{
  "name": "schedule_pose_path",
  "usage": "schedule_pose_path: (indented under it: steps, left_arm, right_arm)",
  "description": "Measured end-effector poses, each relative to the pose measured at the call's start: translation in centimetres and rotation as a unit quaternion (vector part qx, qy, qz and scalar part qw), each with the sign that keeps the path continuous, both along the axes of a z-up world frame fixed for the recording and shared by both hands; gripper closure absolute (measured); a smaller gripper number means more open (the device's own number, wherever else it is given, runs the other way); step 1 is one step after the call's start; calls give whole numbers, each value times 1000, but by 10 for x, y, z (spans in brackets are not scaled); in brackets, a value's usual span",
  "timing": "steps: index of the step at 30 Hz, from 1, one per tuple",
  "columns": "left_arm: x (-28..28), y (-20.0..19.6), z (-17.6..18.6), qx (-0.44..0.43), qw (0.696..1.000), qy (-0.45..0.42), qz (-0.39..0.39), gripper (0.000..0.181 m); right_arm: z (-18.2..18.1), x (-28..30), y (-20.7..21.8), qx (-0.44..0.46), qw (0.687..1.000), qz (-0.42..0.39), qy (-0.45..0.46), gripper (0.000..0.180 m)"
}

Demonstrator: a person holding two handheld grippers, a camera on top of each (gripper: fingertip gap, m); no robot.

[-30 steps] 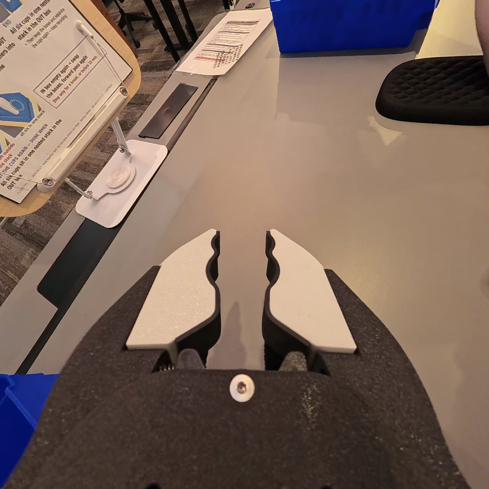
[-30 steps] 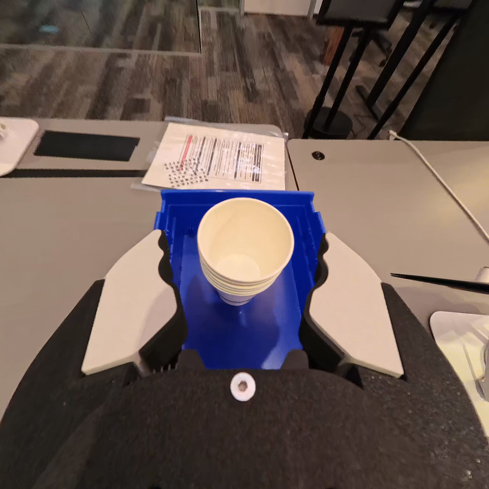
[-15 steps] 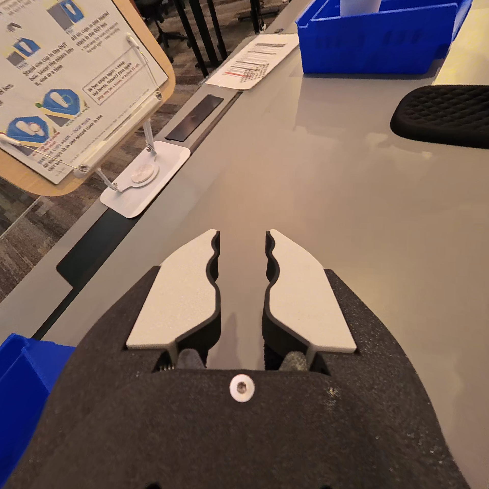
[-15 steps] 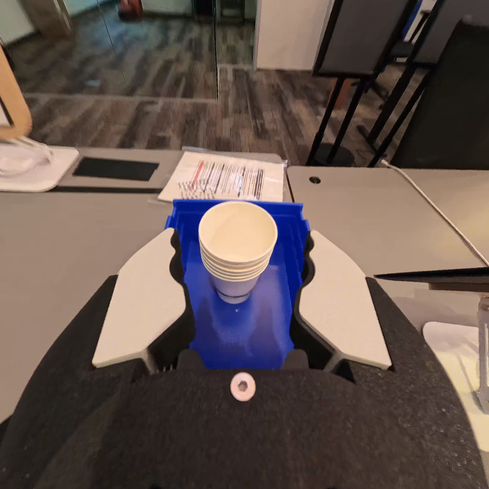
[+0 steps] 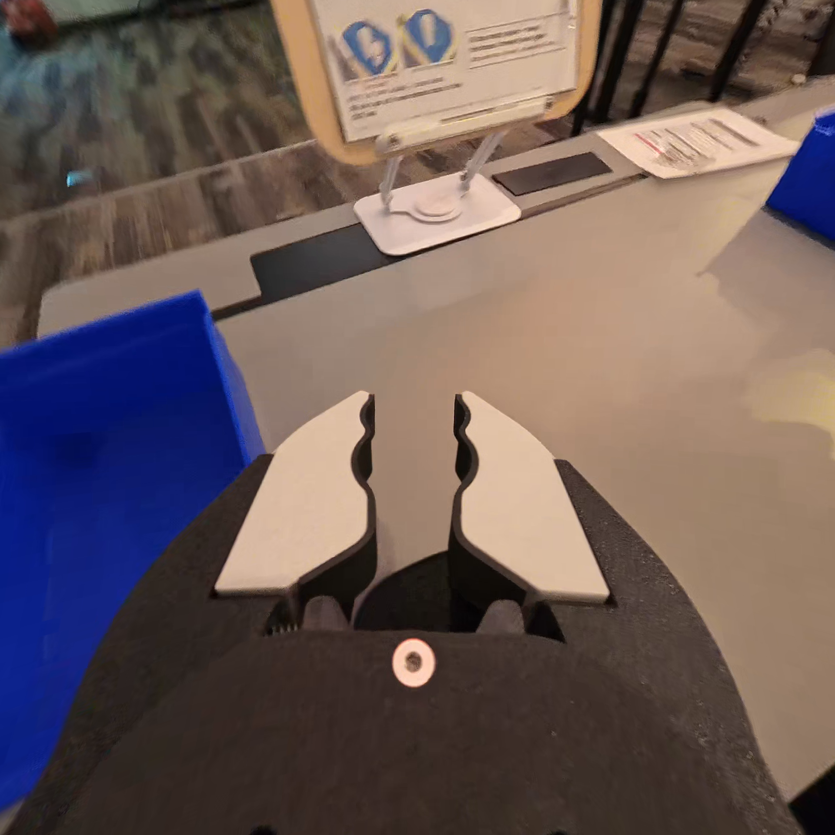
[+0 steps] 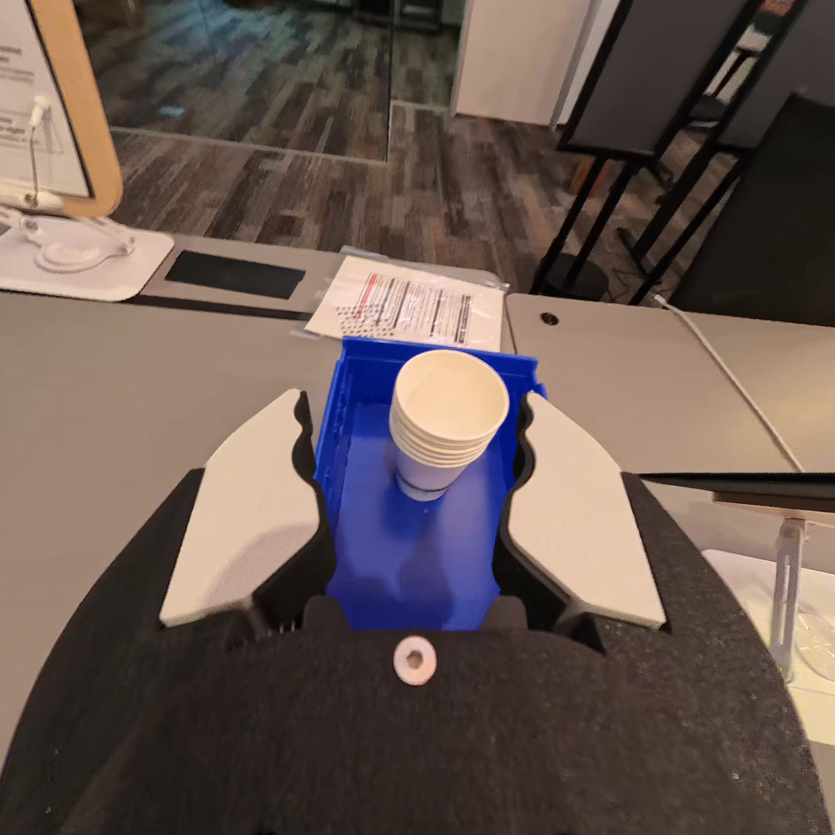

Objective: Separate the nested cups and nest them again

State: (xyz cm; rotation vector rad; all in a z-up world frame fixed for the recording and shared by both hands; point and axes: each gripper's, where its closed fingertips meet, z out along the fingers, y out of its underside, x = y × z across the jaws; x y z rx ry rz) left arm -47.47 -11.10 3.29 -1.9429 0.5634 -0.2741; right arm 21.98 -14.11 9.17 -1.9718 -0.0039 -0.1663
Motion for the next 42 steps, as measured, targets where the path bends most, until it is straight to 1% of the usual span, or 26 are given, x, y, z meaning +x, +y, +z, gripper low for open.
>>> schedule_pose_path:
  steps: [2,4,6,7,9,12,16,18,22,24,26,28,31,35,38,40,42]
  left_arm:
    - [-18,0,-4,-8,998,-40,43,148]
    - [-39,-1,-8,-10,995,-55,88,148]
    - [-62,-1,-14,-3,989,-39,141,145]
    - [-73,-2,-16,1,986,-28,163,143]
    - [-91,-4,-19,8,979,-1,202,141]
    - [-112,-5,-28,5,969,23,245,128]
    - [-117,0,-50,-30,966,20,254,125]
    - [-115,5,-58,-39,966,15,256,126]
    - [-118,17,-75,-58,958,23,280,127]
    - [-115,23,-83,-71,957,22,279,127]
    - [-114,27,-90,-78,955,30,284,128]
    - [-114,31,-96,-86,953,36,288,131]
    - [-115,35,-103,-102,947,42,300,136]
    - [-116,38,-109,-108,941,61,314,149]
    - [-112,40,-114,-122,940,62,312,161]
    - [-107,42,-116,-131,942,58,304,174]
    - [-105,43,-117,-134,941,67,303,176]
  right_arm:
    - [-3,-9,-3,-23,1000,12,-3,95]
    - [-3,-11,-5,-35,999,16,-13,96]
    - [-3,-10,-6,-50,998,20,-15,98]
    - [-3,-7,-6,-58,998,23,-16,102]
    - [-9,5,-6,-91,995,29,-17,117]
    - [-26,40,-6,-143,989,14,-28,116]
    - [-57,90,-13,-210,977,-16,-43,114]
    - [-67,110,-17,-224,973,-36,-49,114]
    - [-93,125,-19,-247,968,-32,-14,116]
    - [-108,127,-19,-257,966,-25,20,114]
    - [-121,134,-21,-270,962,-34,26,113]
    - [-133,137,-21,-280,959,-37,27,111]
    - [-149,136,-19,-290,955,-35,56,111]
    - [-173,139,-19,-329,941,-41,72,113]
    - [-186,135,-16,-349,932,-39,95,125]
    - [-191,131,-15,-358,927,-34,107,143]
    - [-193,135,-15,-367,924,-47,97,150]
